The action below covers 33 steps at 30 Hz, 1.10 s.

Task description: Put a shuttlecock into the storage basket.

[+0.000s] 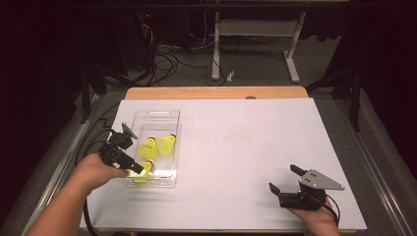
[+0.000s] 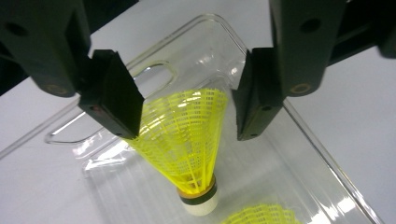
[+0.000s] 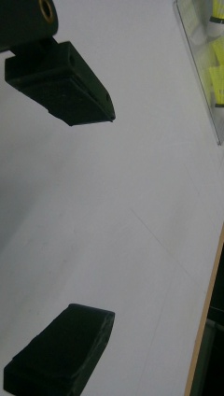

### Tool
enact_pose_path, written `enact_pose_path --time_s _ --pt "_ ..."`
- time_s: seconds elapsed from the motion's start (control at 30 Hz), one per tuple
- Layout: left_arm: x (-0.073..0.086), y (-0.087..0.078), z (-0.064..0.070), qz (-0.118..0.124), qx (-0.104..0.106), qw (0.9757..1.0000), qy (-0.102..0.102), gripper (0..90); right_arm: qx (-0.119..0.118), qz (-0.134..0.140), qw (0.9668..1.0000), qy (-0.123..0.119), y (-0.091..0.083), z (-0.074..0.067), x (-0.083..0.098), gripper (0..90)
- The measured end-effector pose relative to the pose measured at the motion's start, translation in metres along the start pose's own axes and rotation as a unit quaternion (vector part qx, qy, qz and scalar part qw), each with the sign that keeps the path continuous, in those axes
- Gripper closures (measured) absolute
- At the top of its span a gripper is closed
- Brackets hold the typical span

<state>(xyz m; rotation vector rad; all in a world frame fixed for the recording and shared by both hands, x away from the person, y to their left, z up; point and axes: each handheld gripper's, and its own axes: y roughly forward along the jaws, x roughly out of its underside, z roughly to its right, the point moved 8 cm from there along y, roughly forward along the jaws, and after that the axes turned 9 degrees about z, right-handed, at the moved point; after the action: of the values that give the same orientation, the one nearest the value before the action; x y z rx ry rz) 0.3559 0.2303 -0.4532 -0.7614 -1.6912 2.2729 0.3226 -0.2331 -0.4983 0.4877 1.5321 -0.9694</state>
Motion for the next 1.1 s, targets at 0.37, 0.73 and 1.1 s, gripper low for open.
enact_pose_path --time_s 0.37,0.73,1.1 --pt "-0.009 -0.008 0.009 -0.001 -0.010 0.9999 0.005 26.1 0.002 0.003 1.0000 0.003 -0.002 0.001 -0.001 6.2" --pt "-0.016 -0.004 0.014 0.004 -0.005 1.0000 -0.005 12.5 0.002 0.004 1.0000 0.004 -0.002 0.001 -0.001 6.2" --pt "-0.021 0.002 0.018 0.012 -0.010 0.9999 -0.005 0.4 0.005 0.006 1.0000 0.004 -0.003 0.002 -0.002 6.2"
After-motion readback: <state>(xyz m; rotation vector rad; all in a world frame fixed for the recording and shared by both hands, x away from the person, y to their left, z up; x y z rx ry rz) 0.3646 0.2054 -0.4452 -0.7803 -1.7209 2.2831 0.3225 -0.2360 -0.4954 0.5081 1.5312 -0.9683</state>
